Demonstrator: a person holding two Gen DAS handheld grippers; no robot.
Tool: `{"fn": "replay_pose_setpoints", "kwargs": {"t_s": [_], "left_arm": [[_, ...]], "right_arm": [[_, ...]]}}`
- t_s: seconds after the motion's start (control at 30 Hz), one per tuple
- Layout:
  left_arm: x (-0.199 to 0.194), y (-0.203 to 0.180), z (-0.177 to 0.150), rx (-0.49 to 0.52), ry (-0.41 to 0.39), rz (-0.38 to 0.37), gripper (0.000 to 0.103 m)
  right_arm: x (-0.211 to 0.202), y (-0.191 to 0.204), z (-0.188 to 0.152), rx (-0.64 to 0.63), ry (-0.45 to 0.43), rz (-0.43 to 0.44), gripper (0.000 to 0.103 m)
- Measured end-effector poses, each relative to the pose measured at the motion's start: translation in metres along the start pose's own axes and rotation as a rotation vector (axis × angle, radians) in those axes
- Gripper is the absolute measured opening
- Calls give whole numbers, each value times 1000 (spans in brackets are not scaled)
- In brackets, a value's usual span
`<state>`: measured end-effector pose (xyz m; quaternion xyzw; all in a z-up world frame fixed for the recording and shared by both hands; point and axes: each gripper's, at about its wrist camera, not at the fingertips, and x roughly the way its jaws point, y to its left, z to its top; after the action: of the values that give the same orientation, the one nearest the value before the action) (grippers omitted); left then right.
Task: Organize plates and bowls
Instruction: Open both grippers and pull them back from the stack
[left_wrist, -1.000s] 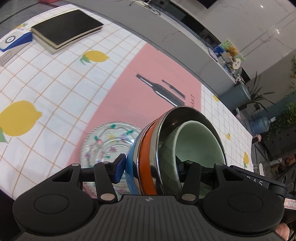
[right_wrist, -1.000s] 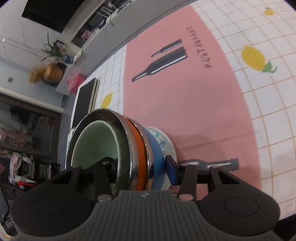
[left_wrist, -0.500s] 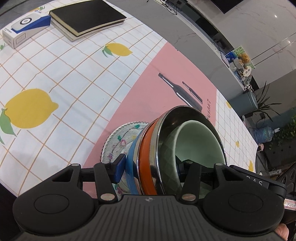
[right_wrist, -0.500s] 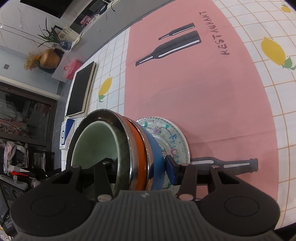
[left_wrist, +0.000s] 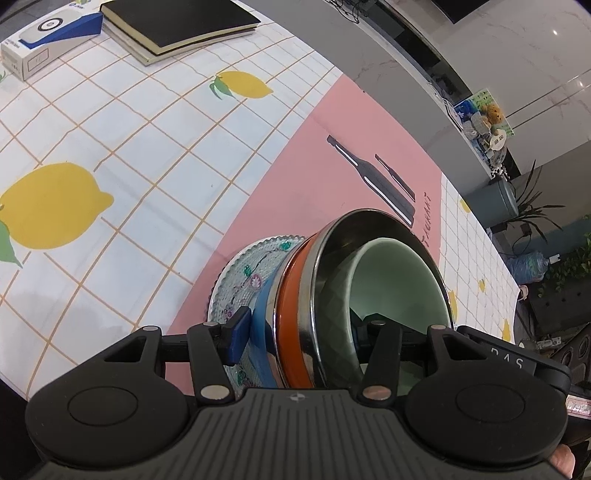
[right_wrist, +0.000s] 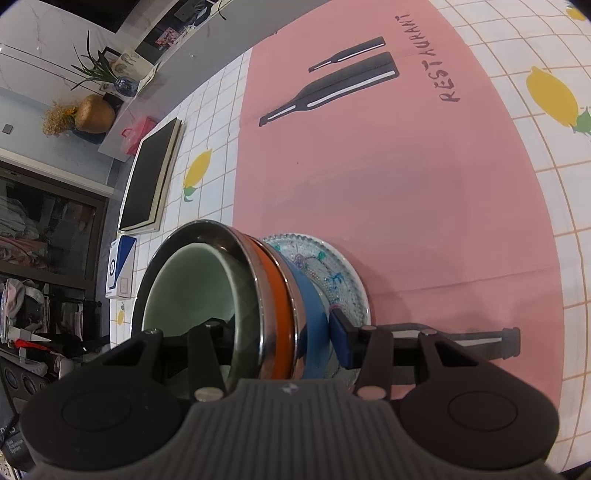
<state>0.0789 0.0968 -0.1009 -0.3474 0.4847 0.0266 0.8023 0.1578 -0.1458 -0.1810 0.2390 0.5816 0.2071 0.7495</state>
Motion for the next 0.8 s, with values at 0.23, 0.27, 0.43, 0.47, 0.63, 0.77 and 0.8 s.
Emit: {"fn": "replay_pose_setpoints", "kwargs": {"t_s": [0.23,0.27,0.43,0.47,0.63,0.77,0.8], "left_arm": [[-3,-9,0,67,-15,44,58],[-5,-11,0,79,-22,48,58],[-15,-17,1,117,-69,72,61],[-19,-19,0,131,-83,74,61],[-43,-37,-5,234,-185,104,61],[-66,-60,-16,369,-276,140,61],[-72,-65,-20,402,-298,146,61]], "right_arm": [[-4,4,-2,-24,-32,-2,55],[-6,6,-2,-33,-44,-5,62],[-23,12,-3,-92,-107,-30,66],[-28,13,-3,-105,-124,-31,66],[-59,22,-8,-188,-224,-52,67],[-88,33,-19,-287,-321,-99,68],[-95,37,-23,-312,-344,-109,68]]}}
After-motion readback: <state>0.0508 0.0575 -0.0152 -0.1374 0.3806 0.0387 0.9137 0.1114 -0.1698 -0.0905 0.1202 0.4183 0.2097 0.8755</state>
